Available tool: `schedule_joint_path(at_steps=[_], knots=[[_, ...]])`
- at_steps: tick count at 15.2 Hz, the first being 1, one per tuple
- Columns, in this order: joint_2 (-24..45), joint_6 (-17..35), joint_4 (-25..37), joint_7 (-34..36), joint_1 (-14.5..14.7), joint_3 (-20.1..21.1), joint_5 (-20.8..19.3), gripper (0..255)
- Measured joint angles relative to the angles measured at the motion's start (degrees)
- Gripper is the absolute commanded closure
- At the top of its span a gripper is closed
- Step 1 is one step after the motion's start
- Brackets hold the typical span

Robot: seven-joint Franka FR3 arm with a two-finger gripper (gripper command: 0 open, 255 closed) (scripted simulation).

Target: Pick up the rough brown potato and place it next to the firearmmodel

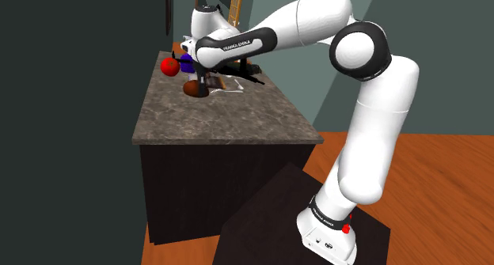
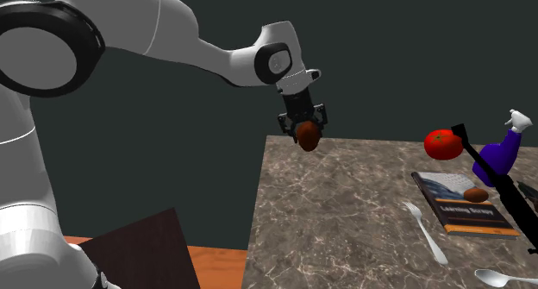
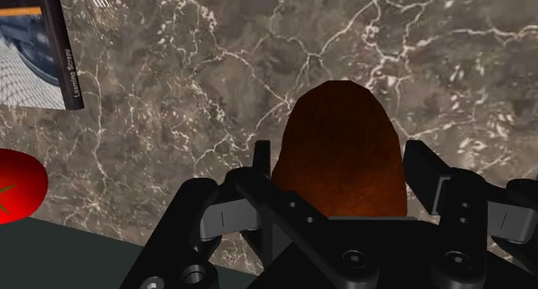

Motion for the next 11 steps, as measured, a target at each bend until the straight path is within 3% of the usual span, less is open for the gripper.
schedule_joint_path(at_steps=[11], knots=[[-1.9,-7.4,5.7,-2.2,0.1,0.3,1.2,255]])
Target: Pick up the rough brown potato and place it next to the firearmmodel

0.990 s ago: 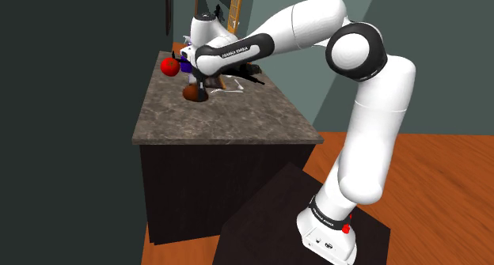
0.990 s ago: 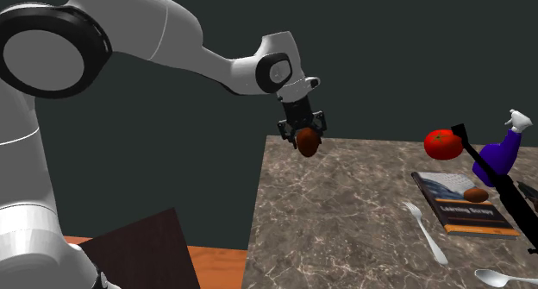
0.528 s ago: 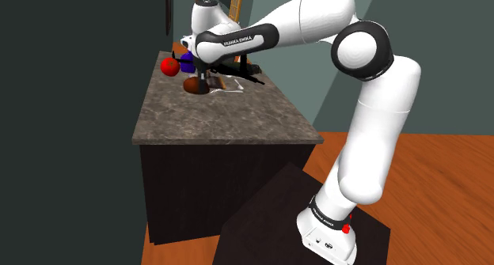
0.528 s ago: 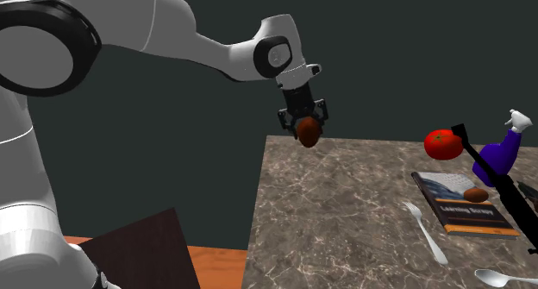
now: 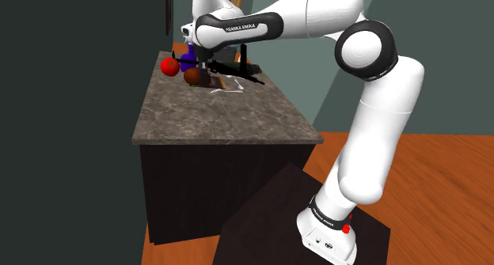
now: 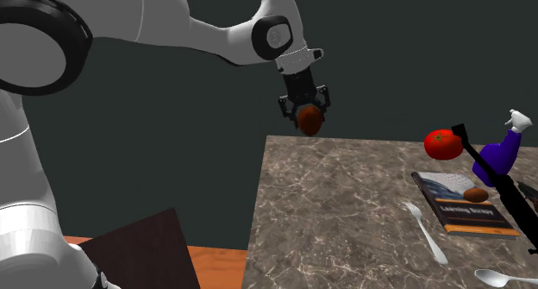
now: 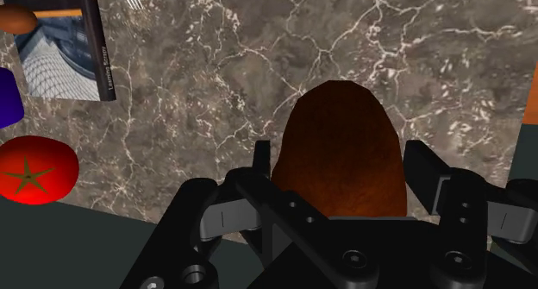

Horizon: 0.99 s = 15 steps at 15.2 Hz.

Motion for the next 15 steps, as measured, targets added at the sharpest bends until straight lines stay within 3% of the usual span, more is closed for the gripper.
schedule_joint_path(at_steps=[15], knots=[[-0.3,-11.1,11.1,-2.9,0.2,0.2,1.2,255]])
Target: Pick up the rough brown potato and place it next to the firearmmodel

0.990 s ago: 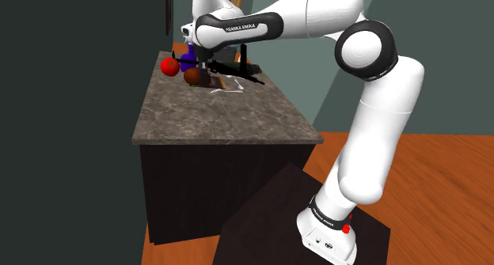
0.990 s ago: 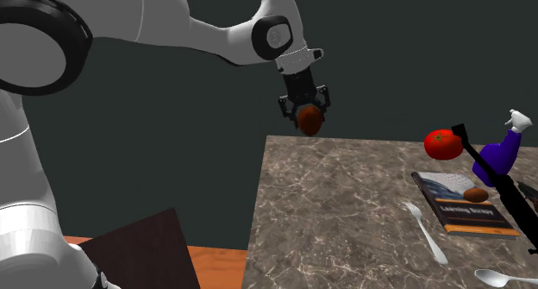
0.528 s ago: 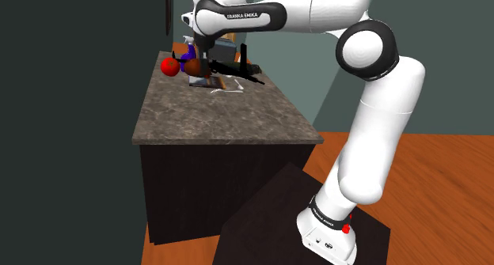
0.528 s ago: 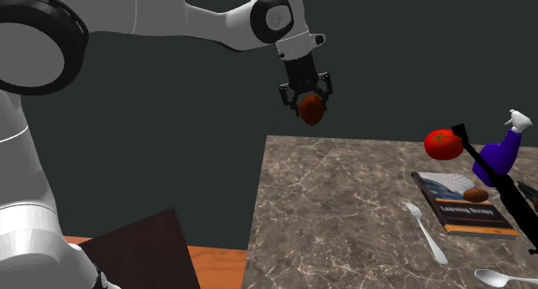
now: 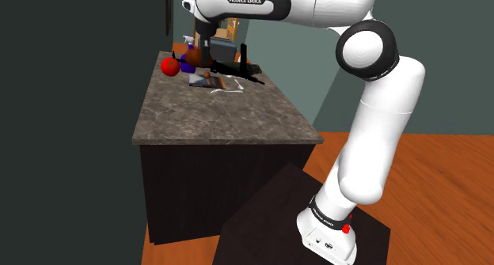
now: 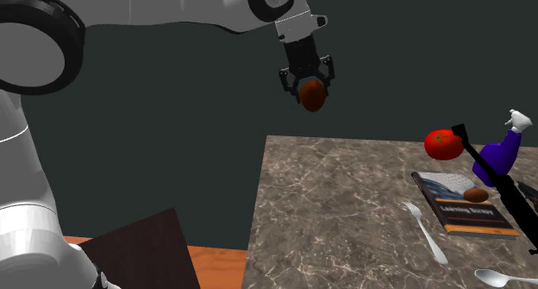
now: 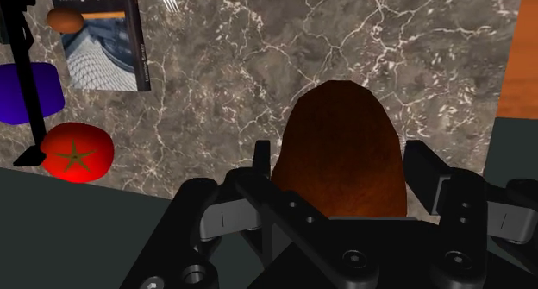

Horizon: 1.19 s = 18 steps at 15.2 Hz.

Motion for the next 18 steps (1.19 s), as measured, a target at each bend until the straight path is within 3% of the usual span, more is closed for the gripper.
schedule_joint_path(at_steps=[9,18], knots=[[0.9,-6.0,7.3,-2.0,-0.3,-0.1,0.6,255],[1.4,-3.2,7.4,-12.9,-7.4,-4.1,3.8,255]])
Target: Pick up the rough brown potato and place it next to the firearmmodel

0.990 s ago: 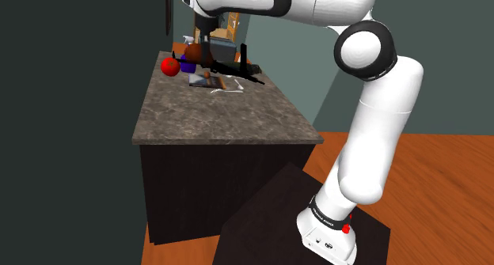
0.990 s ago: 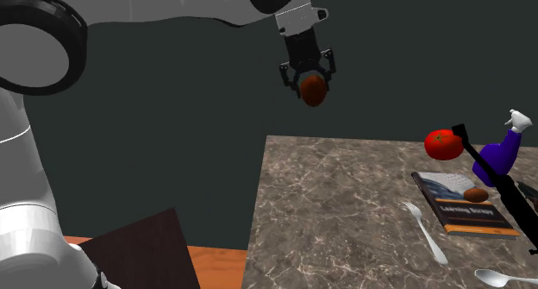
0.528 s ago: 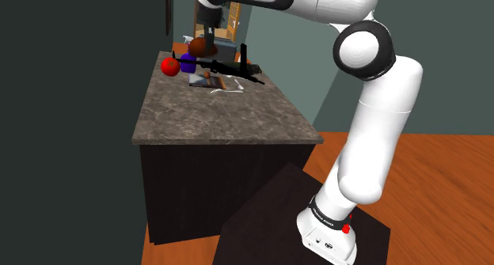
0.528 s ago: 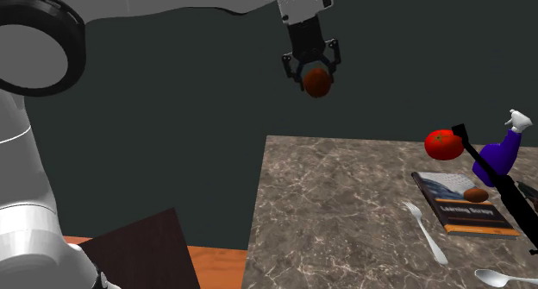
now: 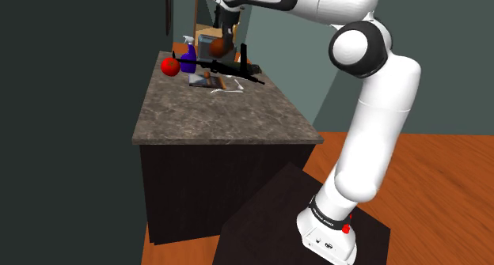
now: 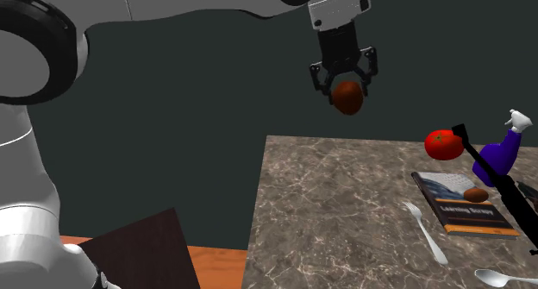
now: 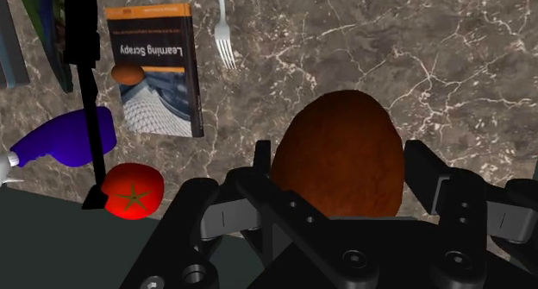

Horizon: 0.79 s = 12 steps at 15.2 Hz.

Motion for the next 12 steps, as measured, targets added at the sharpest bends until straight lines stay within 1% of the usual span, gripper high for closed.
schedule_joint_path(at_steps=[2,3,7,8,12], knots=[[0.2,0.8,-0.1,-2.5,-1.7,-0.9,0.8,255],[1.3,0.2,1.8,-3.9,-2.5,-1.3,1.4,255],[3.6,0.6,4.7,-9.2,-6.3,-2.9,3.6,255],[3.8,1.1,4.6,-10.5,-7.2,-3.2,4.1,255],[7.3,0.0,9.9,-15.8,-11.2,-4.5,6.6,255]])
